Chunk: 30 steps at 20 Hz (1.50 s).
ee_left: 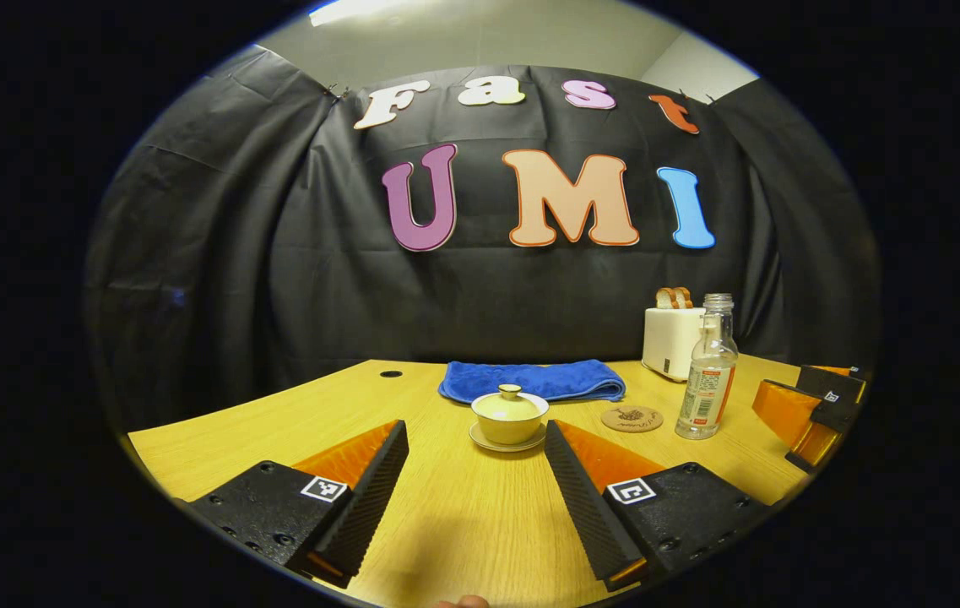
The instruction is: Open the teacup lid with one hand, grasp the water bottle and pour water into the teacup with the other hand; after pouring, place the water bottle on the coaster and then close the teacup lid.
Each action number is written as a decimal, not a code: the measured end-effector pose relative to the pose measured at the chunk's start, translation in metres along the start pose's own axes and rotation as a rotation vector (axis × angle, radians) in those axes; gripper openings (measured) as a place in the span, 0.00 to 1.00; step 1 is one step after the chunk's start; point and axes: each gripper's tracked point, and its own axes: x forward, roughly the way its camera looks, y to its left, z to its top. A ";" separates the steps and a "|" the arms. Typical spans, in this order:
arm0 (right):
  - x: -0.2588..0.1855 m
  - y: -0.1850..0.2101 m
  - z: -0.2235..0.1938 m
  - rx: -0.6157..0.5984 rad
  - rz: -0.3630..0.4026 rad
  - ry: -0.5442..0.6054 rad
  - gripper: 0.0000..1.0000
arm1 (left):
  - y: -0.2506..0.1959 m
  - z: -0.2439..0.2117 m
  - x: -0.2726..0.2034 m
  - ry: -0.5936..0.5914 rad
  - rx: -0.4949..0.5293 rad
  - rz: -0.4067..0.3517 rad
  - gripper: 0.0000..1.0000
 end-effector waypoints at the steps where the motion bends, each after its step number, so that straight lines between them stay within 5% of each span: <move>1: 0.000 -0.001 0.000 0.000 0.000 0.000 0.99 | -0.002 0.001 0.003 -0.003 0.000 -0.007 0.95; 10: -0.001 0.002 0.000 0.001 0.032 0.000 0.96 | -0.014 -0.001 0.078 0.002 0.012 -0.048 0.95; 16: 0.003 -0.017 0.000 0.000 -0.003 -0.001 0.99 | -0.028 -0.011 0.124 0.057 0.119 -0.084 0.95; 30: 0.006 -0.040 0.000 -0.004 -0.057 -0.003 0.99 | -0.034 -0.034 0.162 0.193 0.135 -0.104 0.96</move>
